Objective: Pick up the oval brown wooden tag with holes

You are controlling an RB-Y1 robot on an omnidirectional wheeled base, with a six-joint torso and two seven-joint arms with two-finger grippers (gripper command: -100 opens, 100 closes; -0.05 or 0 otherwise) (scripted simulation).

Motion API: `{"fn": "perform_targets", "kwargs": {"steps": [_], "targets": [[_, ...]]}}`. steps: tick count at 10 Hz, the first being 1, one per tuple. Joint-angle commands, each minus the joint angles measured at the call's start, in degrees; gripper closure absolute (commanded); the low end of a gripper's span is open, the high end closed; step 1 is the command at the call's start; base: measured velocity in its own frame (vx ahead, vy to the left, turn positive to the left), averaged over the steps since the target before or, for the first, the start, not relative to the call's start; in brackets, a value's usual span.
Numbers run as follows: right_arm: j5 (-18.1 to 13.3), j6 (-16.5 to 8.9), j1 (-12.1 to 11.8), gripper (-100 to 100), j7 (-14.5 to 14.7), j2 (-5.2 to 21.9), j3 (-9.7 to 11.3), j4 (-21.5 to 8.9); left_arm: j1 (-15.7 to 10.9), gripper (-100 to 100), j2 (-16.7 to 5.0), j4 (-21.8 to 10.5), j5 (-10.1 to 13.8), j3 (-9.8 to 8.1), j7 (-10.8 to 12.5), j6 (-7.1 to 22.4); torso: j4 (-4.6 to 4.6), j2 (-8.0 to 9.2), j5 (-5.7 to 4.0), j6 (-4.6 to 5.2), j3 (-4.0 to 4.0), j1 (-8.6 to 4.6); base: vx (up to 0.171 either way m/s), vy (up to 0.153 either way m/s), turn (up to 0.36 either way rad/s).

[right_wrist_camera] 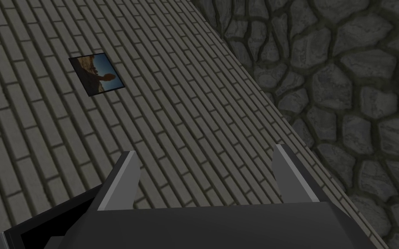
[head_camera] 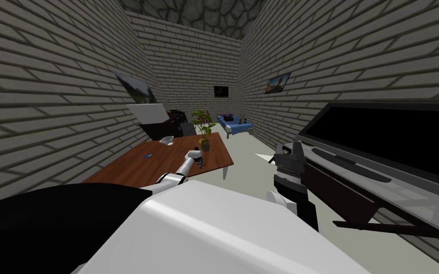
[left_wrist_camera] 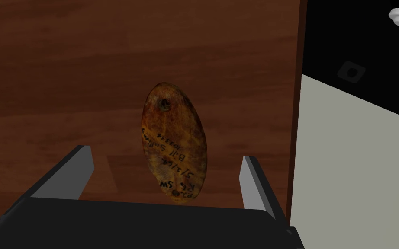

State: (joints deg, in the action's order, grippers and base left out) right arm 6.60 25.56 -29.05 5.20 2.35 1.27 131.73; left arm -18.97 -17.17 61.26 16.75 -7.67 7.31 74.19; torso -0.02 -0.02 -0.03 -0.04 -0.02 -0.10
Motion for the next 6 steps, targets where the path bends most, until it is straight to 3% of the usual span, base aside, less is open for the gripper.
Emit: {"fn": "perform_targets", "kwargs": {"steps": [1, 2, 3, 4, 5, 6], "targets": [[0.0, 0.0, 0.0, 0, 0.0, 0.0, 0.0, 0.0, 1.05, -100, -0.02, -0.17, -0.51, -2.86, -2.86, -0.24, 0.0, 0.0, 0.0, 0.0, 0.0, 0.0, 0.063, -0.085, 0.031], [0.0, 0.0, 0.0, 0, 0.0, 0.0, 0.0, 0.0, 1.05, -100, -0.02, -0.17, -0.51, -3.78, -4.32, -0.24, -0.02, -0.11, -0.03, 0.0, -0.06, -0.15, 0.056, -0.084, 0.018], [0.0, 0.0, 0.0, 0, 0.0, 0.0, 0.0, 0.0, 1.63, -100, -0.04, -0.51, -0.86, -5.84, -5.91, -0.47, -0.03, -0.12, -0.05, 0.02, -0.07, -0.18, 0.068, -0.099, 0.01], [0.0, 0.0, 0.0, 0, 0.0, -0.01, 0.01, 0.0, 1.63, -100, -0.04, -0.51, -0.86, -6.36, -7.11, -0.47, -0.04, -0.16, -0.05, 0.01, -0.09, -0.24, 0.058, -0.072, 0.016], [0.0, 0.0, 0.0, 0, 0.0, 0.0, 0.0, 0.0, 2.22, -100, -0.06, -0.85, -1.21, -8.62, -8.88, -0.7, -0.03, -0.15, -0.05, 0.01, -0.09, -0.15, 0.049, -0.054, 0.013], [0.0, 0.0, 0.0, 0, 0.0, 0.0, 0.0, 0.0, 2.22, -100, -0.06, -0.85, -1.21, -8.95, -9.9, -0.7, -0.03, -0.12, -0.03, 0.01, -0.07, -0.09, 0.039, -0.047, 0.012]]}}
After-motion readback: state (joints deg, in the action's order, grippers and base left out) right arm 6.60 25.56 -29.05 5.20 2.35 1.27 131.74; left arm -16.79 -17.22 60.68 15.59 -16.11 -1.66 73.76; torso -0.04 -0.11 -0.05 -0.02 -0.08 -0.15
